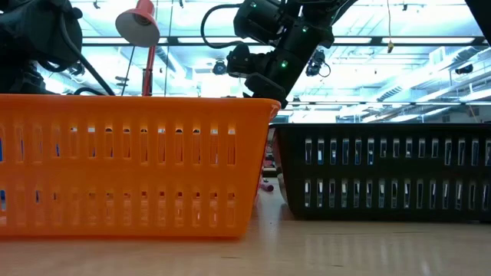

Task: Sort crayons
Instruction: Put the black crayon into the blue bin

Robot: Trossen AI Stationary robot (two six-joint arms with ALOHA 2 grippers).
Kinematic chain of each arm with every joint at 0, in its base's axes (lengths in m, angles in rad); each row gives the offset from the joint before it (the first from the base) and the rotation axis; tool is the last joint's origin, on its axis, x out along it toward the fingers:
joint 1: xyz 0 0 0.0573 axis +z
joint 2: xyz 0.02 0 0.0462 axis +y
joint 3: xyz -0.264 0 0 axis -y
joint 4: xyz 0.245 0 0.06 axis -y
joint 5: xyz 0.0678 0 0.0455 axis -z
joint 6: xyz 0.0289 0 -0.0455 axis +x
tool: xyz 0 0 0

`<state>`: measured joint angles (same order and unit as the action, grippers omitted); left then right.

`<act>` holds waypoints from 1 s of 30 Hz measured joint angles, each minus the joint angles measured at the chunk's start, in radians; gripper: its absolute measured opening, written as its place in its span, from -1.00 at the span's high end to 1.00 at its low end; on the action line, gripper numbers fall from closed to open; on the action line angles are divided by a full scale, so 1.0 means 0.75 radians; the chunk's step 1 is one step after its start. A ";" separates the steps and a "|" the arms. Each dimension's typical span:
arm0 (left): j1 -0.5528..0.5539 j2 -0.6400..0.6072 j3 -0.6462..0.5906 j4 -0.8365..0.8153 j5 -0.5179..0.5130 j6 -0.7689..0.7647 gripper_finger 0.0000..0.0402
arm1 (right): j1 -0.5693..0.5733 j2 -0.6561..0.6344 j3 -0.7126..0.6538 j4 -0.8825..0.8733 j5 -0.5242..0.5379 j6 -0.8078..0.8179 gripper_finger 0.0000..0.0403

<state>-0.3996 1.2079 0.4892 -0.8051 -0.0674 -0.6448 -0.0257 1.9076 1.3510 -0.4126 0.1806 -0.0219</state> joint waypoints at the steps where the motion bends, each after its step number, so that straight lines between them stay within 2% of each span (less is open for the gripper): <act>1: 0.000 0.000 0.000 0.001 0.001 -0.004 0.69 | 0.000 0.000 0.000 -0.001 0.000 0.000 0.17; 4: 0.001 -0.001 0.001 -0.001 0.000 -0.013 0.83 | 0.000 0.000 0.000 0.000 0.000 0.000 0.17; 7: 0.001 -0.001 0.002 -0.006 -0.009 -0.024 0.89 | 0.001 0.000 0.000 0.000 0.000 0.000 0.17; 13: 0.001 0.001 0.006 -0.023 -0.020 -0.064 0.83 | 0.000 0.000 0.000 0.000 0.000 0.000 0.17; 30: 0.006 0.002 0.189 -0.356 -0.034 -0.089 0.82 | 0.000 0.000 0.000 0.000 0.000 -0.004 0.17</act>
<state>-0.3954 1.2091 0.6310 -1.0722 -0.0927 -0.7116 -0.0257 1.9076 1.3510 -0.4126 0.1806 -0.0250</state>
